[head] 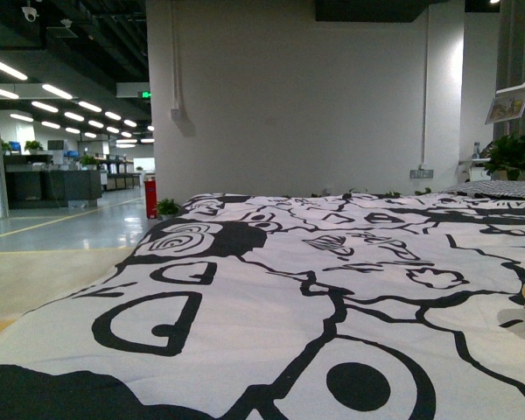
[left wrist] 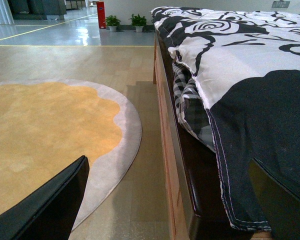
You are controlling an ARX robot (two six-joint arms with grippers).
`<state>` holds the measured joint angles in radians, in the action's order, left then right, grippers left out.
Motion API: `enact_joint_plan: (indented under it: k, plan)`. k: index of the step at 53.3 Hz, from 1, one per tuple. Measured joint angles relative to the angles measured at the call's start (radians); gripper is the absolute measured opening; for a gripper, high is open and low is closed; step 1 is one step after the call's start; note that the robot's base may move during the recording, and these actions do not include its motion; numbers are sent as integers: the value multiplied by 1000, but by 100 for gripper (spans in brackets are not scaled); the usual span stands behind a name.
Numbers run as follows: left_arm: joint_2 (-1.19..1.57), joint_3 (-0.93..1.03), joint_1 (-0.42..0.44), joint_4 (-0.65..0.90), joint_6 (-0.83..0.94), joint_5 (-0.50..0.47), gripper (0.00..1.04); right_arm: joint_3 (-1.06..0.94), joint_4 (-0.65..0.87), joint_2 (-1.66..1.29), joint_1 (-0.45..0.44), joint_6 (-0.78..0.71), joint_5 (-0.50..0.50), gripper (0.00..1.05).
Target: Put away toys
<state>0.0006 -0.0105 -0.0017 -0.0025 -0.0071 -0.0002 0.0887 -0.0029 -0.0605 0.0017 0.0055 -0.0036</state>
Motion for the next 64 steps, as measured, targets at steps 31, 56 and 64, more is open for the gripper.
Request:
enact_joint_plan:
  k: [31,56,64]
  plan:
    - [0,0,0,0,0,0,98,-66,10,59,0,0,-3,7]
    - [0,0,0,0,0,0,98,-66,10,59,0,0,-3,7]
    - [0,0,0,0,0,0,98,-69,10,59,0,0,-3,7]
